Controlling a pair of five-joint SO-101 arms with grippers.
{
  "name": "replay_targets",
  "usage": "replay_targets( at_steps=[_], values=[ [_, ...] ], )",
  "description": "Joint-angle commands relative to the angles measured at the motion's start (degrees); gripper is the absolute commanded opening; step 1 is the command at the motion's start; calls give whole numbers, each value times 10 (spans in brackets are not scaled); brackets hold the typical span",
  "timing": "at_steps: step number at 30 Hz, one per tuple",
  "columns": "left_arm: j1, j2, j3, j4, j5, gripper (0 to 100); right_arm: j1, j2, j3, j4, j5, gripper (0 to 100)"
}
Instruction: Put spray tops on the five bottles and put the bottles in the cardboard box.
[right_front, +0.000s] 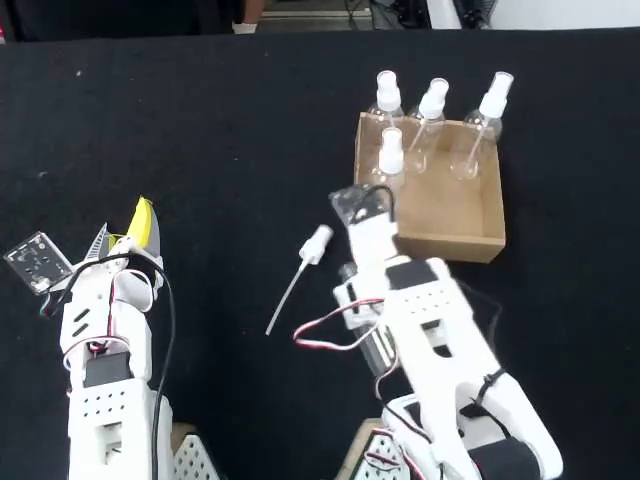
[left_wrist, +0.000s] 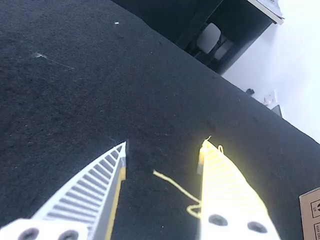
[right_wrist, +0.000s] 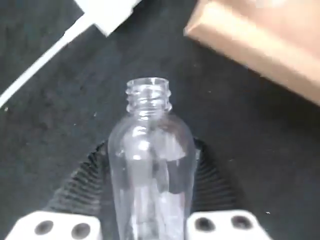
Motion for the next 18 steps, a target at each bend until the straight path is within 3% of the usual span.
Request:
replay_targets(
  at_steps=[1, 5, 11, 18],
  values=[
    [7, -1, -23, -14, -4, 230, -20, 1, -2, 5, -2, 215],
    [7, -1, -23, -14, -4, 230, -20, 1, -4, 18, 68, 286],
    [7, -2, -23, -14, -4, 230, -18, 21, -58, 104, 124, 215],
    [7, -2, -23, -14, -4, 230, -18, 129, -132, 113, 193, 208]
  ],
)
